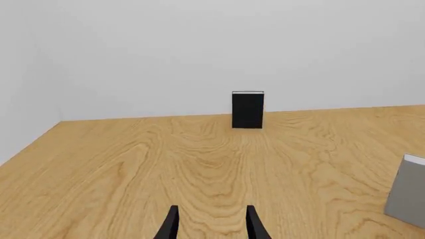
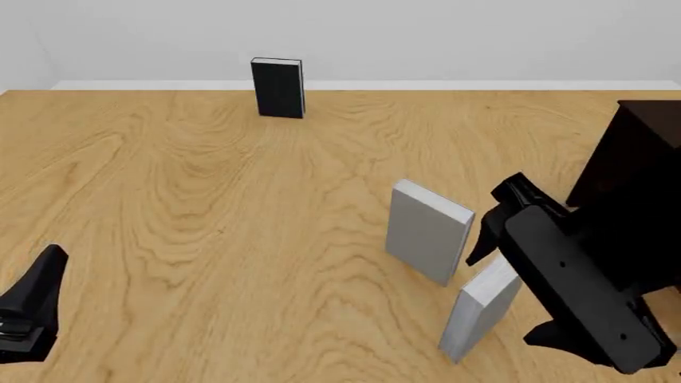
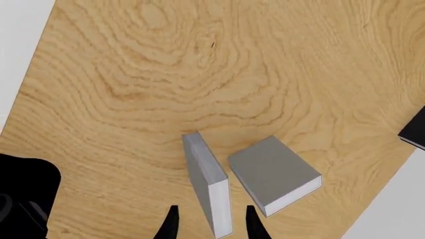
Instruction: Pick up the book on the right and place it on the cabinet shelf.
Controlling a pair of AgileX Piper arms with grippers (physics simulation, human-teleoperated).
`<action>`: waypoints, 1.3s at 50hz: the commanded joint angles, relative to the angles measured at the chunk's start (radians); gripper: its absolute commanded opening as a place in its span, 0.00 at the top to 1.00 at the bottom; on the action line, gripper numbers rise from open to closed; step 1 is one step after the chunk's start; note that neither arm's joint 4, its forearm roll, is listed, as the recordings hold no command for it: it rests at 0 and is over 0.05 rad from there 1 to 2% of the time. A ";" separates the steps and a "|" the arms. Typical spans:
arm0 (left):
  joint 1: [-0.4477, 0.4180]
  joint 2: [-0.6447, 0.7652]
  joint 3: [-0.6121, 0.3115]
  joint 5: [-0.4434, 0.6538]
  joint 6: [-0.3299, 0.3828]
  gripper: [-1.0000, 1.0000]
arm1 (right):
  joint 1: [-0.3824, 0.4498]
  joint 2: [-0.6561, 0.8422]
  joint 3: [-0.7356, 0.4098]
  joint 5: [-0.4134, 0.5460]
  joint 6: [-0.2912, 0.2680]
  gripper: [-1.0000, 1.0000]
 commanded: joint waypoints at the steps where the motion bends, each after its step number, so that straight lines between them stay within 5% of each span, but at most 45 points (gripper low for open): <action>1: -0.004 -0.001 0.000 0.001 0.005 0.00 | 0.006 0.024 -0.005 0.000 0.016 0.00; 18: -0.007 0.001 0.000 -0.001 0.007 0.00 | 0.017 0.067 -0.012 -0.001 0.049 0.00; 32: -0.006 0.001 0.001 0.000 0.005 0.00 | 0.064 0.121 -0.010 0.000 0.152 0.00; 65: -0.016 -0.003 0.001 0.005 0.017 0.00 | 0.024 0.174 -0.016 -0.003 0.184 0.00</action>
